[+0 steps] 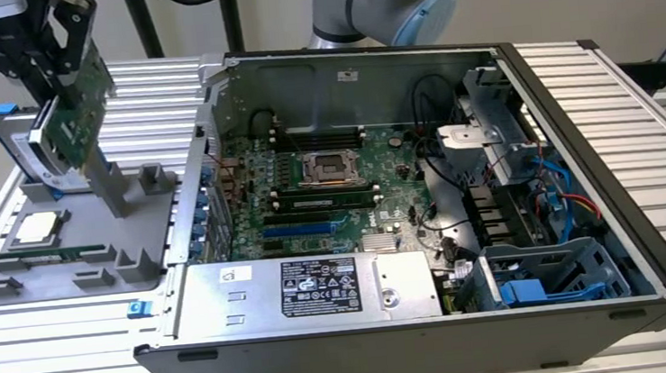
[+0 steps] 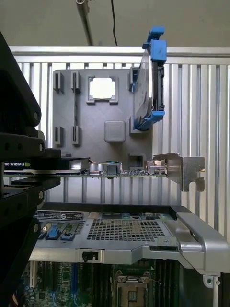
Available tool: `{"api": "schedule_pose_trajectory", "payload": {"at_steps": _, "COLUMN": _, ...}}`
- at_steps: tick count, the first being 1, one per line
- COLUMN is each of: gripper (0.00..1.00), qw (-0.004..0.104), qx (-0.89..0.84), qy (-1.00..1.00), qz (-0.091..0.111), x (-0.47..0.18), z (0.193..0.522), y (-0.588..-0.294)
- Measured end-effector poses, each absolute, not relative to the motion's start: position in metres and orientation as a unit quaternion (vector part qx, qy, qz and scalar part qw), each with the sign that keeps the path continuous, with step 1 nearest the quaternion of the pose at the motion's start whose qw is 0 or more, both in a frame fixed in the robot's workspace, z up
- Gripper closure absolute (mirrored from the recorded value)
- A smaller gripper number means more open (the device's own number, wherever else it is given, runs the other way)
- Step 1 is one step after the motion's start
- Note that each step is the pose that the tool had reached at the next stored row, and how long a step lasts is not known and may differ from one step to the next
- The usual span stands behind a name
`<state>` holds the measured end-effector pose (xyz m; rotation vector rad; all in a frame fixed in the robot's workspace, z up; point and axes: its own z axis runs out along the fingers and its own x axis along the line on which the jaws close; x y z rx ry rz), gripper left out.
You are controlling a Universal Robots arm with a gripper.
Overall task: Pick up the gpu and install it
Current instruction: 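Pick up the gpu and move the gpu toward the slot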
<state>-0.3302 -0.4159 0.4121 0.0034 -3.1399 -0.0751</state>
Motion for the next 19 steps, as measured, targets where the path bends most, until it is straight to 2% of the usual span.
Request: {"api": "schedule_pose_trajectory", "payload": {"at_steps": 19, "gripper": 1.00, "qw": 0.000, "qx": 0.001, "qy": -1.000, "qz": -0.024, "x": -0.3292, "z": 0.4195, "y": -0.4159}}
